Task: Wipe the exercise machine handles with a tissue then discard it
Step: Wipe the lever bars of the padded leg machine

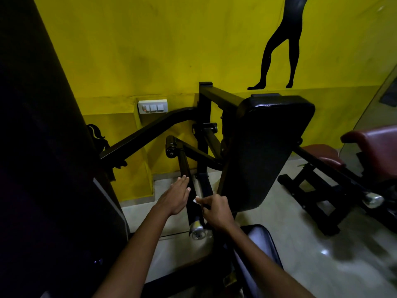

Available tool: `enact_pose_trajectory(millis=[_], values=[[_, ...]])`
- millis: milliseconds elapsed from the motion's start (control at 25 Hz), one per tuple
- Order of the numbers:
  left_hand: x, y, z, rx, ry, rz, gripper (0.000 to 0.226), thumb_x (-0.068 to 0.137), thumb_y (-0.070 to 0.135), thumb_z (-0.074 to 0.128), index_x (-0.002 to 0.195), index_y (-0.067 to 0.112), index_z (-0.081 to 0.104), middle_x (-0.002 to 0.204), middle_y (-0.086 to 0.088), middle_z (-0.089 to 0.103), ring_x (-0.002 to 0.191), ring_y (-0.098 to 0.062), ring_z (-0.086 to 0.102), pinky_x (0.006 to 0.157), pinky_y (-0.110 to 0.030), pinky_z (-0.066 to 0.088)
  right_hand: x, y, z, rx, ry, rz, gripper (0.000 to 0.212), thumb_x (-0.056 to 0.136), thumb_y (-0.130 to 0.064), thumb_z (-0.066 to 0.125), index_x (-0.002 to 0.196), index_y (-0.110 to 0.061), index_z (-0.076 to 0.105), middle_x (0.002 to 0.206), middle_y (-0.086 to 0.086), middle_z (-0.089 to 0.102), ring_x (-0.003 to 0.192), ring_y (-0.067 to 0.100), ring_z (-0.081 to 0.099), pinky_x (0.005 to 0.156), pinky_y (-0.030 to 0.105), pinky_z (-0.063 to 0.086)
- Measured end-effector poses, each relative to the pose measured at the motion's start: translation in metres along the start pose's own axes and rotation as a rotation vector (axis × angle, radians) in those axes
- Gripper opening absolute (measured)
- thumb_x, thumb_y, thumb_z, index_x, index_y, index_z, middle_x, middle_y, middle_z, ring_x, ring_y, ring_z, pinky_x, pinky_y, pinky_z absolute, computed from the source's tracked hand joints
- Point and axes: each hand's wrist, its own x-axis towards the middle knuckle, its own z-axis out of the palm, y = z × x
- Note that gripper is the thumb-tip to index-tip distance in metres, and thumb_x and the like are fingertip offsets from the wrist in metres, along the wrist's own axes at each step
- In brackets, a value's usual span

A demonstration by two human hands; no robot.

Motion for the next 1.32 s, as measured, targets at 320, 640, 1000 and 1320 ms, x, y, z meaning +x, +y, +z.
enact_pose_trajectory(millis=[320,640,1000,1320], values=[[0.008,-0.004,-0.002,0.052,0.019,0.015,0.050,0.104,0.028,0.025,0.151,0.009,0.018,0.159,-0.005,0.013,0.147,-0.017,0.007,0.118,-0.033,0.014,-0.017,-0.005,-0.021,-0.074,-0.128,-0.075,0.020,0.090,-0.025,0.061,0.096,-0.012,0.075,0.079,0.009,0.074,0.057,-0.003,0.061,0.057,0.015,0.048],[0.048,-0.028,-0.009,0.098,0.012,0.017,0.052,0.104,0.032,0.023,0.152,0.013,0.014,0.160,-0.001,0.009,0.147,-0.015,0.005,0.118,-0.032,0.011,0.050,-0.005,-0.030,0.046,0.006,0.048,0.018,0.088,-0.015,0.063,0.103,-0.010,0.071,0.094,0.006,0.073,0.072,0.006,0.067,0.069,0.028,0.059],[0.124,-0.075,-0.021,0.085,0.084,0.032,0.052,0.104,0.032,0.023,0.151,0.010,0.019,0.159,-0.003,0.012,0.148,-0.017,0.002,0.119,-0.034,0.005,0.180,0.011,0.023,0.053,0.165,0.232,0.028,0.091,-0.015,0.056,0.116,-0.006,0.066,0.113,0.008,0.068,0.106,0.015,0.062,0.082,0.016,0.043],[0.179,-0.109,-0.016,0.167,0.117,0.121,0.058,0.102,0.042,0.016,0.151,0.012,0.016,0.160,-0.001,0.013,0.147,-0.013,-0.005,0.117,-0.030,-0.001,0.273,0.020,0.066,0.094,0.159,0.323,0.029,0.090,-0.009,0.058,0.118,-0.007,0.065,0.119,0.008,0.065,0.113,0.015,0.059,0.088,0.015,0.040]])
